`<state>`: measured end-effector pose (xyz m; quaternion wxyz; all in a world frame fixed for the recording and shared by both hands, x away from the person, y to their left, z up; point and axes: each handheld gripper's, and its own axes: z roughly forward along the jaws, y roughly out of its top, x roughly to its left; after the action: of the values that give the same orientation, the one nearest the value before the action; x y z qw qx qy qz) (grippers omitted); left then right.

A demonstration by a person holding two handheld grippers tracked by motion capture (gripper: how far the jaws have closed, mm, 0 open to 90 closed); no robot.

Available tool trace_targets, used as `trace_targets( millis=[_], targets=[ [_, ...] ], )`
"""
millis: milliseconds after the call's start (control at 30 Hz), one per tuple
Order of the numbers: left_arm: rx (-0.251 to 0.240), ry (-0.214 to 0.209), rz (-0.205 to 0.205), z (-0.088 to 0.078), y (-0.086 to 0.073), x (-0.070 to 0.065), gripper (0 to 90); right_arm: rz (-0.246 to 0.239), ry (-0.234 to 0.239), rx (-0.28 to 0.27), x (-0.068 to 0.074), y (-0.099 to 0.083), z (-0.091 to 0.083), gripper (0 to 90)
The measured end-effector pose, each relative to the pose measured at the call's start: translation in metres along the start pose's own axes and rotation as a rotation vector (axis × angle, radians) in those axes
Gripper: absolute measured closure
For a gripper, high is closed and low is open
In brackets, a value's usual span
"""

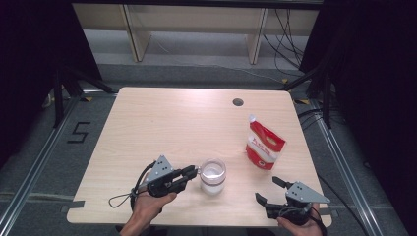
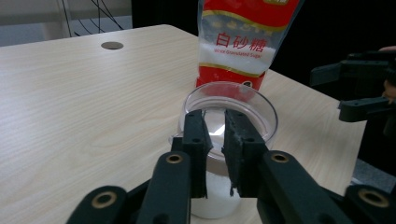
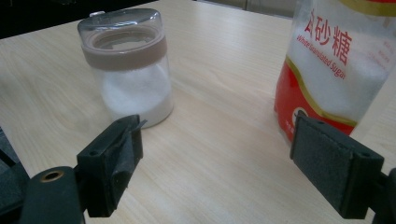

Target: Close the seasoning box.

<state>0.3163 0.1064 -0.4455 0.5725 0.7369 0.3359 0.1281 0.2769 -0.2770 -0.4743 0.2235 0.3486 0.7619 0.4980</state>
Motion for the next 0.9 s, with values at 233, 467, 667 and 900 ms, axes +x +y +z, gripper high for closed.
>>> trace_targets(
  millis=[233,467,667,900],
  targets=[
    [-0.005,0.006,-0.038,-0.005,-0.003,0.000,50.1,0.024,0.002,0.007,0.002,0.000,0.000,17.7],
    [0.016,0.012,-0.081,-0.008,-0.011,-0.002,29.0,0.004,0.000,-0.009,0.000,0.000,0.001,17.7],
    [0.028,0.028,-0.091,-0.012,-0.018,-0.005,23.3,0.037,0.001,0.005,0.002,0.000,-0.001,17.7],
    [0.052,0.036,-0.063,-0.015,-0.023,-0.005,19.0,0.036,0.004,0.014,0.002,0.000,-0.002,17.6]
  ],
)
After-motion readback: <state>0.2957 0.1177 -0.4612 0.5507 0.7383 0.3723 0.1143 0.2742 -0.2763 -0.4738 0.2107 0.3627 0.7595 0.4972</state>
